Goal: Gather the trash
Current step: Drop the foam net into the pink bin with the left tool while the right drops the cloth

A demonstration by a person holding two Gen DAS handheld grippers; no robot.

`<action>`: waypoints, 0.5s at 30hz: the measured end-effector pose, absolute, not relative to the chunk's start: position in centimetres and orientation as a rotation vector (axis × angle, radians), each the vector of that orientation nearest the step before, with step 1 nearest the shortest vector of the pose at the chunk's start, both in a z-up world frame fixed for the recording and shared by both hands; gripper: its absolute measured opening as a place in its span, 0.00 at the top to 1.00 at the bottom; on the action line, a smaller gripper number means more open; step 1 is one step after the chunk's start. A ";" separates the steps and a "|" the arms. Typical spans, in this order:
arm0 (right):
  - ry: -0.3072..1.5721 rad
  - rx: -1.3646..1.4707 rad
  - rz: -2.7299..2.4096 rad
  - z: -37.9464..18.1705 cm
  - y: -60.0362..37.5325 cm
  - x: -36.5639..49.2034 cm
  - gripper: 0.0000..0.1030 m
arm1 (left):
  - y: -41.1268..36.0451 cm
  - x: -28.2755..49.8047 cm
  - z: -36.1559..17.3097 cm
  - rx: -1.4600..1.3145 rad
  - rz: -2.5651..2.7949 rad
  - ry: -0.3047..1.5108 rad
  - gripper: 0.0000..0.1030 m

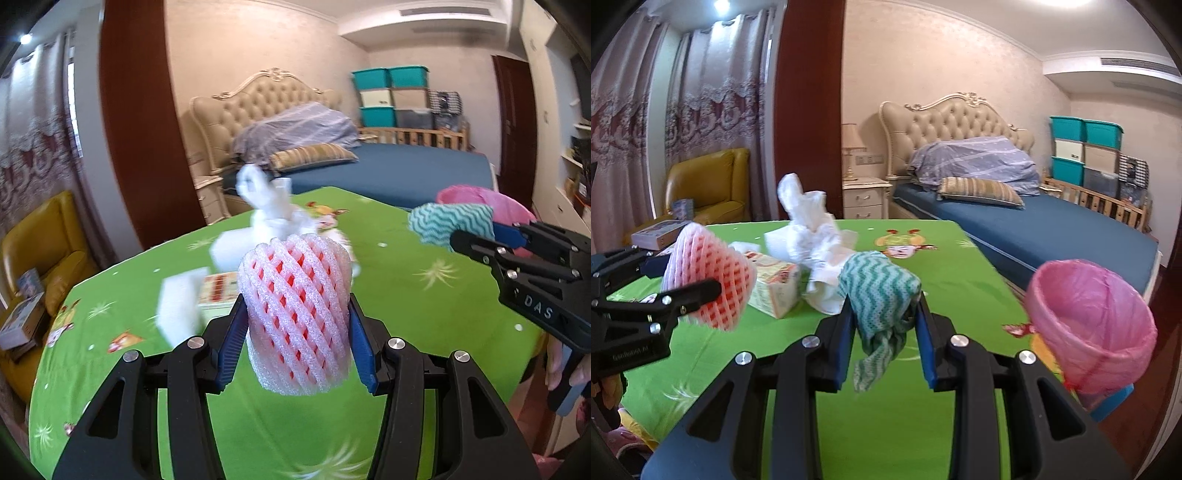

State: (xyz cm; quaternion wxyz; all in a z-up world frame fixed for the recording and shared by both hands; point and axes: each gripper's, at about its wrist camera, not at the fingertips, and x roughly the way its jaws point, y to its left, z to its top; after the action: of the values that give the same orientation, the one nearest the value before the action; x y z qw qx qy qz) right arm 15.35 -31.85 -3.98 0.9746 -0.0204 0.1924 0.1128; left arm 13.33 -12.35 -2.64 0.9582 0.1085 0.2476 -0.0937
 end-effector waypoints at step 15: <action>0.377 0.001 0.020 -4.3 -41.0 15.2 0.71 | -21.4 16.0 -2.3 0.292 -0.386 0.513 0.53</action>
State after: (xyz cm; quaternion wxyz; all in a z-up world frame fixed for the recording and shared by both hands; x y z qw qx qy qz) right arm 15.22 -40.97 -4.31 0.9822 0.0005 0.1876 0.0099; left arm 16.00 -21.41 -2.31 0.9384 0.1429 0.2514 -0.1892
